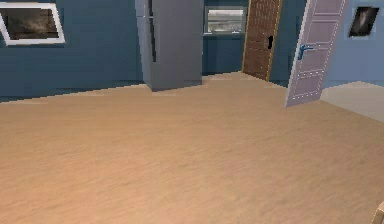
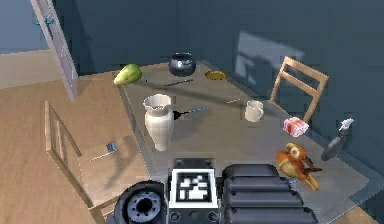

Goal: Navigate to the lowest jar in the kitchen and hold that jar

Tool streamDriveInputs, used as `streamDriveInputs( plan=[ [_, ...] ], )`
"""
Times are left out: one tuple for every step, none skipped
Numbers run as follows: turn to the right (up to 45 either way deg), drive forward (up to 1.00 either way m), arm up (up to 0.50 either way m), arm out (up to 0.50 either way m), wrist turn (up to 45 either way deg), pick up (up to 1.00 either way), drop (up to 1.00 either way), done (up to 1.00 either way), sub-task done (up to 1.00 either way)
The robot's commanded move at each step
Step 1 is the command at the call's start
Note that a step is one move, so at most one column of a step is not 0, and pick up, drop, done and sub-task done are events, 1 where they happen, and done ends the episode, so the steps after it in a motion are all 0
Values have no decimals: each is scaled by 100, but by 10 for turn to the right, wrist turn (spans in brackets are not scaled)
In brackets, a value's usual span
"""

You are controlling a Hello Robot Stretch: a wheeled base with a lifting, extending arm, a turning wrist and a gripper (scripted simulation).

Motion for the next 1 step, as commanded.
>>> streamDriveInputs(
  plan=[
    [0, 0, 0, 48, 0, 0, 0, 0, 0]
  ],
)
